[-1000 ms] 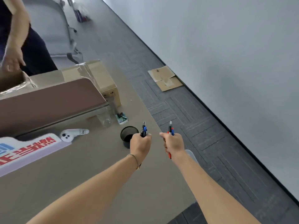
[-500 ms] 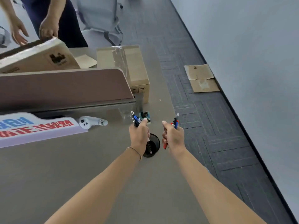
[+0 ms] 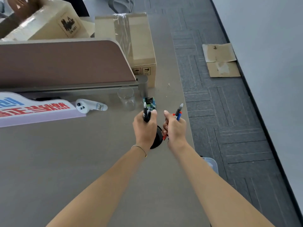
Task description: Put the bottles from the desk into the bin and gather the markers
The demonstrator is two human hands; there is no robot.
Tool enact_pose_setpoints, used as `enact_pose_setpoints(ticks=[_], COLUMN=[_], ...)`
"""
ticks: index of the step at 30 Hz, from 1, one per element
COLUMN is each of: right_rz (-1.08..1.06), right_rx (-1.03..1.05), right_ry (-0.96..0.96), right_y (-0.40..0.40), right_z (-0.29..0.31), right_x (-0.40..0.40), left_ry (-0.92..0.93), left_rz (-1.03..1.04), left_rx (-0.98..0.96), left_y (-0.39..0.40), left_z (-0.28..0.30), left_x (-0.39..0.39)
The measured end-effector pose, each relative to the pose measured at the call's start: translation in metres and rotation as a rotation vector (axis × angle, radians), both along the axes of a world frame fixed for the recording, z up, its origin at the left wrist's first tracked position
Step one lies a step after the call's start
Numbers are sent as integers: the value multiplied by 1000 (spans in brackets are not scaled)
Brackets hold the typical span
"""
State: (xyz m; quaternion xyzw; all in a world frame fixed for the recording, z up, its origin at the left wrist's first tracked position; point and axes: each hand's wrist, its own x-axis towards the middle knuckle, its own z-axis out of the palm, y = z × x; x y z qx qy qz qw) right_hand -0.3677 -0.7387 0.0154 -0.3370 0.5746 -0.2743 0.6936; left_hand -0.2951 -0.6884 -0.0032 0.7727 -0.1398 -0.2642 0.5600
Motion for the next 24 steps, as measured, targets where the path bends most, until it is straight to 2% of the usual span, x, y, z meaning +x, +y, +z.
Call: enact_pose_setpoints(ticks=[7, 15, 24], right_rz=[-23, -26, 103], right_rx=[24, 15, -218], right_ry=[-64, -112, -99], right_y=[-2, 7, 22], right_z=[-1, -7, -17], right_x=[5, 9, 13], left_ry=[-47, 91, 200], left_rz=[-28, 54, 85], left_rx=[4, -42, -41], left_y=[14, 25, 62], left_z=[-9, -4, -11], left_x=[-4, 4, 17])
